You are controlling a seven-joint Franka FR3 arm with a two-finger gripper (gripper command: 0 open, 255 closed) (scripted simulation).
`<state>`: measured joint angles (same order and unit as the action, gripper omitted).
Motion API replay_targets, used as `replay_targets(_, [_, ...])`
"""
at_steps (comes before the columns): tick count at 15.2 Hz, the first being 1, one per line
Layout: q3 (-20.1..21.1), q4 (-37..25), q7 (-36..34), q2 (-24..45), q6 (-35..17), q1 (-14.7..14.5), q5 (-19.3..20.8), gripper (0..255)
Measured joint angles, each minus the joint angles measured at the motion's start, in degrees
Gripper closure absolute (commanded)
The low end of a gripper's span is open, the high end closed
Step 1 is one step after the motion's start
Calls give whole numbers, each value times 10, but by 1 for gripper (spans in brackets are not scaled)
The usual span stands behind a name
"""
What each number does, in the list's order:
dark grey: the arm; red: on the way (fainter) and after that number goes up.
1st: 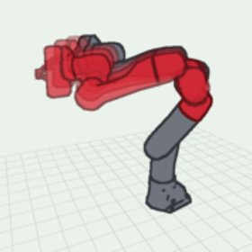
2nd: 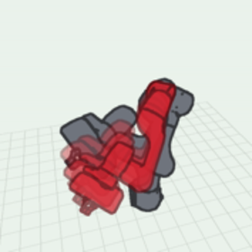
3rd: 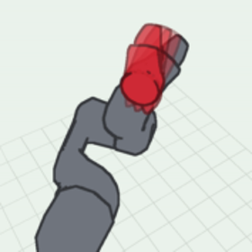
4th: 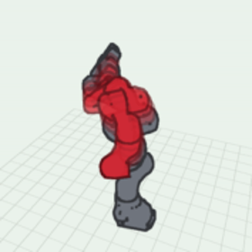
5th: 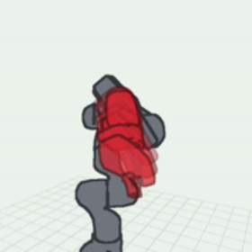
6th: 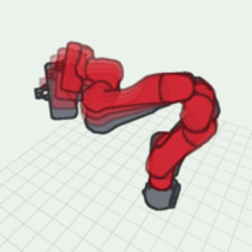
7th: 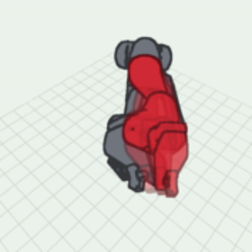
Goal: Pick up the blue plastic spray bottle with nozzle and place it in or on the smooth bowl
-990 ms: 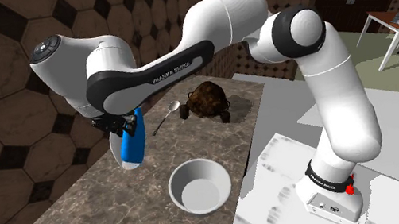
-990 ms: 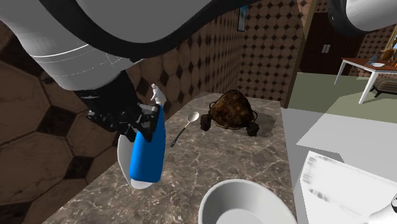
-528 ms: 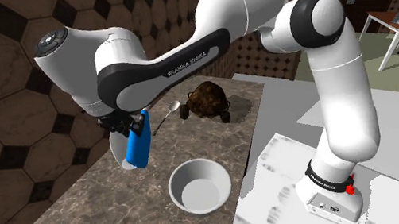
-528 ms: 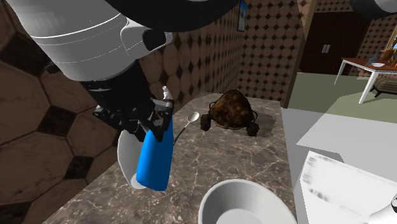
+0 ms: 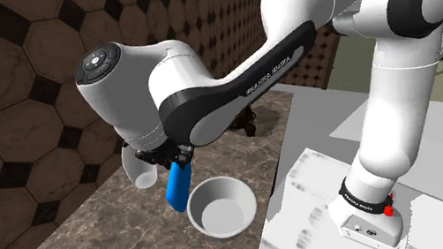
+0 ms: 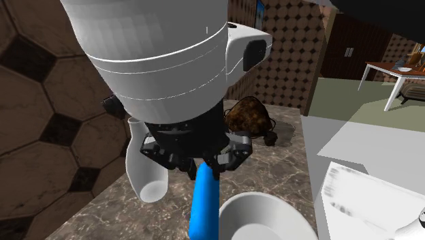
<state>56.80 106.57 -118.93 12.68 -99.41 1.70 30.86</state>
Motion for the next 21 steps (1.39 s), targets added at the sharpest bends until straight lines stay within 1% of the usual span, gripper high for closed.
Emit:
replay_targets(2, [16, 47, 10, -56, -20, 21, -43, 255])
replay_targets(4, [27, 92, 23, -115, -41, 31, -91, 255])
replay_targets(5, [29, 113, 33, -149, -49, 32, -120, 255])
replay_targets(6, [30, 129, 35, -168, -56, 28, -138, 255])
replay_targets(8, [24, 165, 48, -219, -68, 15, -182, 255])
replay_targets(9, [23, 174, 49, -229, -71, 10, -191, 255])
replay_targets(12, [29, 190, 36, -223, -89, 10, -188, 255])
replay_targets(17, [42, 211, 7, -196, -119, 17, -163, 255])
replay_targets(21, [45, 213, -4, -186, -126, 19, -151, 255])
